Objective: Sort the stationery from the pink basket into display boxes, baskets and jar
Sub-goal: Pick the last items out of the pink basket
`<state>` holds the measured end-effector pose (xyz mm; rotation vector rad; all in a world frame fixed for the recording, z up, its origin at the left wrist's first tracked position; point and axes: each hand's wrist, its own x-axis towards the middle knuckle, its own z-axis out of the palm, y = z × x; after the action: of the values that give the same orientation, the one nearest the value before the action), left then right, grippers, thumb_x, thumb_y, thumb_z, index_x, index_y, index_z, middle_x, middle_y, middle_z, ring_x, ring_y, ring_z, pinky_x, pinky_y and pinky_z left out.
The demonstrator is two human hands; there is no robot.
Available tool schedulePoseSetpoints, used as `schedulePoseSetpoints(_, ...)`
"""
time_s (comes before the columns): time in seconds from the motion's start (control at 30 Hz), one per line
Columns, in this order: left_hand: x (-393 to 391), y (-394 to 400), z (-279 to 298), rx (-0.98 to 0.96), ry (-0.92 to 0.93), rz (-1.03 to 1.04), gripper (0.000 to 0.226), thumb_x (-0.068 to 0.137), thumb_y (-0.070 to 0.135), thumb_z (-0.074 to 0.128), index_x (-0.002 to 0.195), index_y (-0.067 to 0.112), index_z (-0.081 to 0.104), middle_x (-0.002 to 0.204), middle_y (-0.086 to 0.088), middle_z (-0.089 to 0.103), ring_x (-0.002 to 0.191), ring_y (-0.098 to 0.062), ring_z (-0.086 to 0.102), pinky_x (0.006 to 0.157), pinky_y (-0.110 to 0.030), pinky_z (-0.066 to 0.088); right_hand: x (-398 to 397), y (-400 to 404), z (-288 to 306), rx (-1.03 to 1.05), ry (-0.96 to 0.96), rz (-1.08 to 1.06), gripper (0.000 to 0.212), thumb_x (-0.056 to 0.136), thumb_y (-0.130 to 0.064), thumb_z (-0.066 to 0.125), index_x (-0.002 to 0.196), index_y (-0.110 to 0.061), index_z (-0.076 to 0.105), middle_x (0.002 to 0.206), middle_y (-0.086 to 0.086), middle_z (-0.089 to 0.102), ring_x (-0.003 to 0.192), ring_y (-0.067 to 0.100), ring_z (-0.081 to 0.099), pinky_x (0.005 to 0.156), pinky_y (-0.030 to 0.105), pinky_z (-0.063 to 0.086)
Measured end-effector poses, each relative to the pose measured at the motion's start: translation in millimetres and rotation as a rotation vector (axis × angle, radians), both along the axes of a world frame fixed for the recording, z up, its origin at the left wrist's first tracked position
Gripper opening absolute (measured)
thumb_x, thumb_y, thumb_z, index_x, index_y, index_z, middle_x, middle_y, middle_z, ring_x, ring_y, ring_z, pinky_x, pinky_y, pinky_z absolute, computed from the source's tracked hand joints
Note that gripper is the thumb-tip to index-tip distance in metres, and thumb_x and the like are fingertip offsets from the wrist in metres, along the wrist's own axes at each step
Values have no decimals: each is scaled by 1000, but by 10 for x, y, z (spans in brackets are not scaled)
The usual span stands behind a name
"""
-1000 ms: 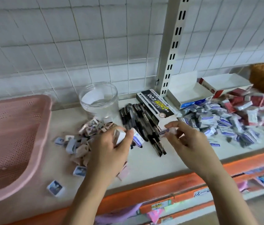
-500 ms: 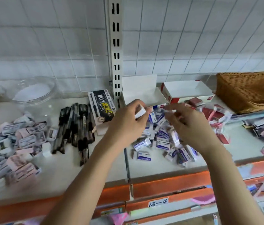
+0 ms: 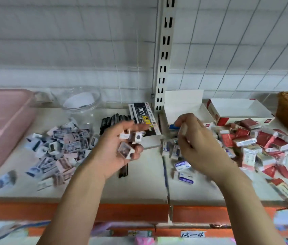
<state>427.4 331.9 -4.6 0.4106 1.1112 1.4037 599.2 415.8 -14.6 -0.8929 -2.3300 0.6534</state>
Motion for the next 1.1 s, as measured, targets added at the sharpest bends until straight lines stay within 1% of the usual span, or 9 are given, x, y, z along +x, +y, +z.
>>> schedulePoseSetpoints(0.1,-369,-307,-41,-11,121,122,28,80,25,53,89,4,69,63,-5,52,46,-15,42,38,-18,32,-450,-205,-5,-50,24,49,29,84,-11,65,97,-18,40,75,1,56,64,8,52,58,17,37)
schedulePoseSetpoints(0.23,-921,-712,-161,-74,779,353,7,92,31,55,89,25,58,73,0,56,47,-9,46,43,-25,37,-1115,-531,-54,-55,-6,138,28,80,-15,73,95,-16,50,66,-11,46,59,-3,49,58,10,36)
schedulePoseSetpoints(0.33,-1307,-927,-273,33,1287,453,15,90,31,57,81,22,48,66,2,50,50,-10,42,52,-27,32,-1539,-728,-138,-17,0,185,28,79,-13,74,105,-12,64,82,-11,43,56,-3,45,62,4,33)
schedulePoseSetpoints(0.43,-1621,-996,-402,107,1581,447,32,86,44,55,77,14,50,68,-4,47,61,-16,42,56,-22,24,-1832,-847,-182,8,-1,180,26,83,-19,71,109,-16,66,87,-6,43,59,2,44,65,6,34)
schedulePoseSetpoints(0.53,-1718,-975,-501,68,1699,443,59,85,60,37,81,4,56,75,-10,49,67,-24,49,62,-23,31,-1992,-883,-202,42,-41,130,29,85,-18,68,114,-17,63,91,-4,49,66,9,45,64,14,31)
schedulePoseSetpoints(0.6,-1741,-933,-560,64,1797,459,64,89,60,33,80,2,58,74,-12,51,68,-30,52,65,-30,37,-2034,-882,-208,73,-52,86,28,85,-19,67,113,-15,62,92,-2,56,73,14,52,63,16,31)
schedulePoseSetpoints(0.8,-1853,-801,-779,154,1832,328,17,78,23,68,88,11,63,93,-11,53,84,-31,47,77,-43,44,-2056,-901,-274,92,-93,-13,24,83,-13,68,107,-11,66,99,7,67,95,26,59,76,27,42)
schedulePoseSetpoints(0.93,-1864,-794,-792,193,1789,252,33,78,45,49,92,19,63,97,-3,56,92,-22,40,75,-26,20,-2050,-955,-310,75,-86,-40,26,83,-10,67,109,-9,68,100,7,66,94,22,59,71,13,33)
schedulePoseSetpoints(1.1,-1904,-877,-768,241,1773,218,36,90,39,38,95,16,65,102,1,60,97,-20,48,78,-28,25,-2027,-1015,-315,62,-69,-55,19,84,-10,66,103,-10,70,95,4,65,73,13,53,64,11,34)
